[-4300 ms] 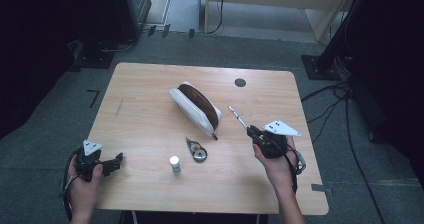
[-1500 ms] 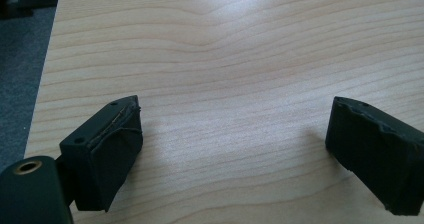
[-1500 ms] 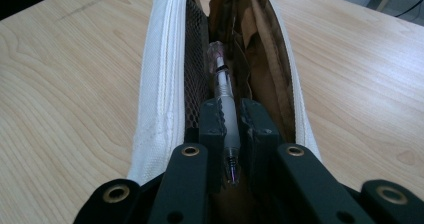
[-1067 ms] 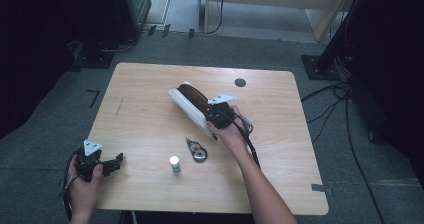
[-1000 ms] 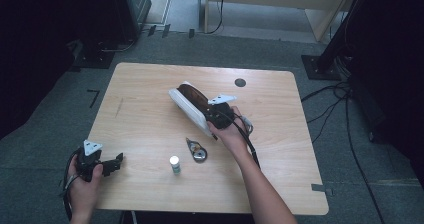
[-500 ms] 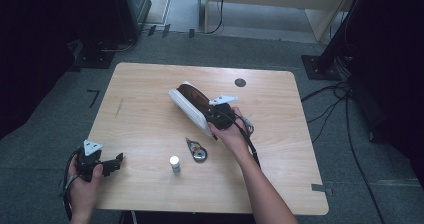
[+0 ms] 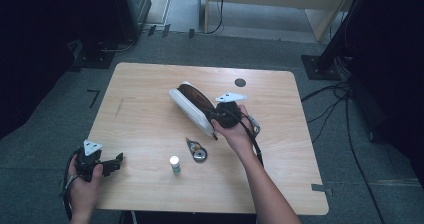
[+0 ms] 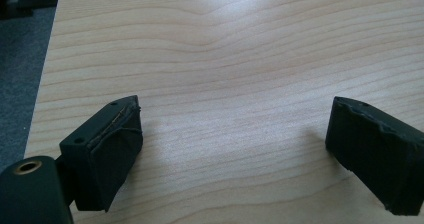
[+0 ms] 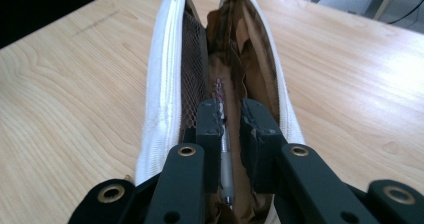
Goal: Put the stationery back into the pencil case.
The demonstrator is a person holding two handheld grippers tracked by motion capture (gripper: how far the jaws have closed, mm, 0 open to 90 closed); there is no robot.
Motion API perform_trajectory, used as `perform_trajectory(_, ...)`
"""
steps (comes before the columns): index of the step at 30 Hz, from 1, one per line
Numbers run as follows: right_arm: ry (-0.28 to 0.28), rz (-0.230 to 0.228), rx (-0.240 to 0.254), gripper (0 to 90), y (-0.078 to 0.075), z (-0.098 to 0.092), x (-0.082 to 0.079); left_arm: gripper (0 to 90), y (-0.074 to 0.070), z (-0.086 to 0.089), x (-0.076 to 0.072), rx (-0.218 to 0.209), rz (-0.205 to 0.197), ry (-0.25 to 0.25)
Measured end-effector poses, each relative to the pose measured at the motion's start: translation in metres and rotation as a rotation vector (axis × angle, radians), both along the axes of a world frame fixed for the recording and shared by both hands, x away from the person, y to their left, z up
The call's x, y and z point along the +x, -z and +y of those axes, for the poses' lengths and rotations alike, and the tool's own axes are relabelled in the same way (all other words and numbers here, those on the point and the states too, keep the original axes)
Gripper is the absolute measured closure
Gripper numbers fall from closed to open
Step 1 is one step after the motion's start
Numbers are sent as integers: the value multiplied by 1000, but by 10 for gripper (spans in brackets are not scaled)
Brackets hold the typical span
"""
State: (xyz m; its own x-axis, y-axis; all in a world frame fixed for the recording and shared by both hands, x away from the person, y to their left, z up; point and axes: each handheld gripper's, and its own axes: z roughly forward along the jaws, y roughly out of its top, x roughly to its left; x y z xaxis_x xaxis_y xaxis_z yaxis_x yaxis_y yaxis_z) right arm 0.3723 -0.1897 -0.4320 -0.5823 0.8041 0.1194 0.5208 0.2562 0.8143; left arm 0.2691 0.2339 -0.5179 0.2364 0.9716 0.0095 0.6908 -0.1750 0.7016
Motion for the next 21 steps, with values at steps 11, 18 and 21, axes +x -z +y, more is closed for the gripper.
perform_trajectory(11,-9,-36,26,766,-19,-13,-28,83,0,0,0,1,0,1)
perform_trajectory(18,-18,-49,37,749,-21,-23,-52,83,0,0,0,0,0,0)
perform_trajectory(21,-23,-46,41,737,-18,-26,-61,83,0,0,0,0,0,0)
